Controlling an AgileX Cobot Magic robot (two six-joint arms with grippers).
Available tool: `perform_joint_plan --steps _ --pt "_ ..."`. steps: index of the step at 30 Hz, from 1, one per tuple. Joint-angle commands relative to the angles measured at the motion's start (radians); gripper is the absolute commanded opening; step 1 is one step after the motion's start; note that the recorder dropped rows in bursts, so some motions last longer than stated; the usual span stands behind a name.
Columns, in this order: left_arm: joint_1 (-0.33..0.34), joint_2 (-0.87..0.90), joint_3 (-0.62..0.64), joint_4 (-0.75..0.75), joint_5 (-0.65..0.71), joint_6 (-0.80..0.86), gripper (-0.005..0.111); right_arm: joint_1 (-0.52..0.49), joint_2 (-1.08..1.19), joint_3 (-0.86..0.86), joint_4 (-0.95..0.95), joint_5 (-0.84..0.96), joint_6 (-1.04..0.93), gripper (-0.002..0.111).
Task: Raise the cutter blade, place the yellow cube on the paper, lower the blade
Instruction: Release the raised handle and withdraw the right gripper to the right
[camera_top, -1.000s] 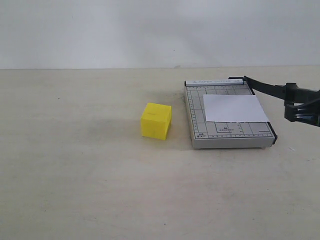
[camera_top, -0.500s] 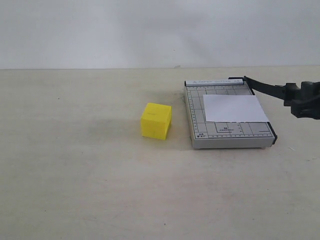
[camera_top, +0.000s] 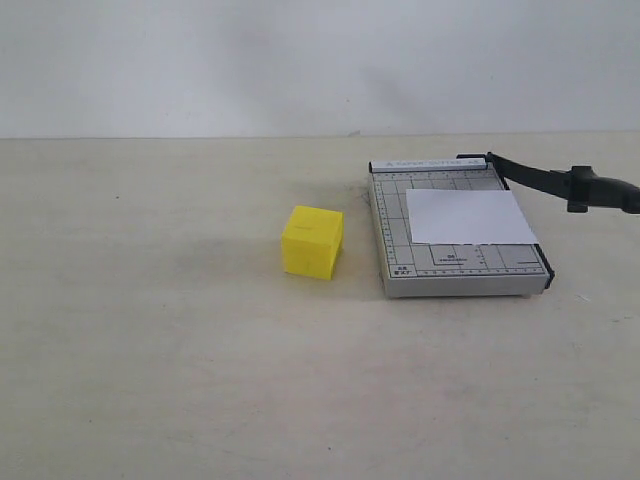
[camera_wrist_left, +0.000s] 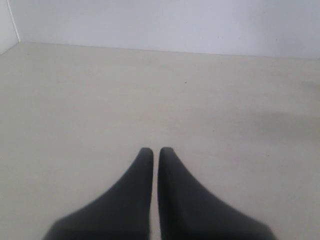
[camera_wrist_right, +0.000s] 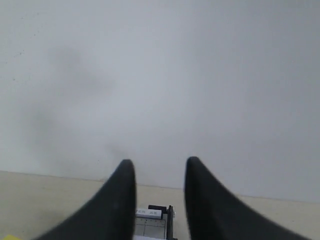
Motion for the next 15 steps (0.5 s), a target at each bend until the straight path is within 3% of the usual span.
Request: perform_joint_plan --steps 1,5,10,15 --pt "-0.005 -0.004 0.000 0.161 -0.005 0.102 0.004 -0.001 -0.022 0.006 0.003 0.035 -0.023 0.001" --pt "-0.005 -0.004 0.000 0.248 -0.122 0.101 0.004 -0.001 -0.020 0.006 0.001 0.008 -0.041 0.000" --pt "-0.005 -0.004 0.000 0.128 -0.428 0.011 0.004 -0.001 -0.020 0.006 0.001 -0.001 -0.189 0.000" --pt "-0.005 -0.004 0.000 0.128 -0.586 0.006 0.004 -0.001 -0.020 0.006 0.003 -0.034 -0.267 0.000"
